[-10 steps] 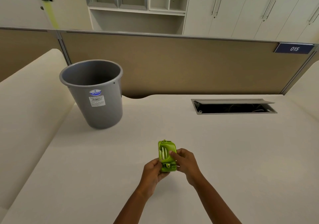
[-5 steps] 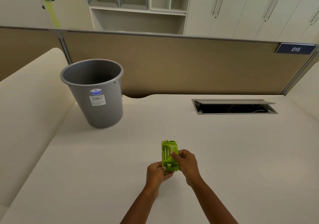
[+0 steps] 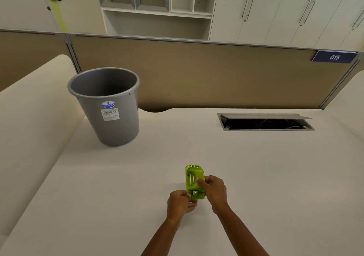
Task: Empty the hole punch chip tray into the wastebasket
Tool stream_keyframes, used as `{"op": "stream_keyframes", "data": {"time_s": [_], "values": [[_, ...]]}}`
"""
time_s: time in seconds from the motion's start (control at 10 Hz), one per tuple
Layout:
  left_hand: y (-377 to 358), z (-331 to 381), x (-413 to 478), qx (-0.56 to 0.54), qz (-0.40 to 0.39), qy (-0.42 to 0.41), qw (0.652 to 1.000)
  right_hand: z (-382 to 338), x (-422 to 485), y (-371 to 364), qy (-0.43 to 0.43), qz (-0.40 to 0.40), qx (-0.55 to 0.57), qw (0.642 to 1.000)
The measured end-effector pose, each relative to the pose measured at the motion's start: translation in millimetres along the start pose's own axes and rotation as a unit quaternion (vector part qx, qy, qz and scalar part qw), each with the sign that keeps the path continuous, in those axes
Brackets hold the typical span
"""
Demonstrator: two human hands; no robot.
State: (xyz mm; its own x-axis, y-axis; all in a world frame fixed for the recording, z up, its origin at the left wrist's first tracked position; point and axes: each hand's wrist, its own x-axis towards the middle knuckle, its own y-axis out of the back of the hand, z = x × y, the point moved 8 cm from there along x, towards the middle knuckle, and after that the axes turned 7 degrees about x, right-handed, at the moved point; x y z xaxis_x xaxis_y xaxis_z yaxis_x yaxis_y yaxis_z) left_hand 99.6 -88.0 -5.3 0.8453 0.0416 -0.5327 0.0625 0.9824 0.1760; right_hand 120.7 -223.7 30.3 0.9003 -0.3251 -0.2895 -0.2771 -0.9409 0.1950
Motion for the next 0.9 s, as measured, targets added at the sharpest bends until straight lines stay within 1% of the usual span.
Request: {"op": "stream_keyframes", "data": {"time_s": [0.1, 0.2, 0.3, 0.4, 0.5, 0.6, 0.7, 0.8, 0.9], "values": [[8, 6, 1, 0.095, 0.042, -0.055, 0.993, 2, 7, 5, -0.006, 0.019, -0.012, 1.000], [17, 11, -7, 0.257, 0.093, -0.118, 0.955, 7, 15, 12, -0.012, 0.036, -0.029, 0.999], [23, 5, -9, 0.349, 0.114, -0.150, 0.918, 14, 23, 22, -0.024, 0.055, -0.042, 0.997], [23, 0, -8, 0.473, 0.121, -0.174, 0.855, 23, 30, 31, -0.028, 0.073, -0.064, 0.995], [26, -6, -6, 0.534, 0.133, -0.183, 0.815, 29, 32, 35, -0.042, 0.074, -0.079, 0.993], [27, -12, -3, 0.567, 0.137, -0.192, 0.789, 36, 35, 36, -0.047, 0.075, -0.084, 0.993], [28, -13, -2, 0.583, 0.145, -0.187, 0.777, 38, 32, 38, -0.053, 0.080, -0.077, 0.992], [34, 0, -10, 0.566, 0.178, -0.214, 0.776, 43, 33, 39, -0.052, 0.071, -0.085, 0.993], [34, 8, -17, 0.595, 0.186, -0.263, 0.736, 39, 31, 37, -0.047, 0.062, -0.102, 0.992]]}}
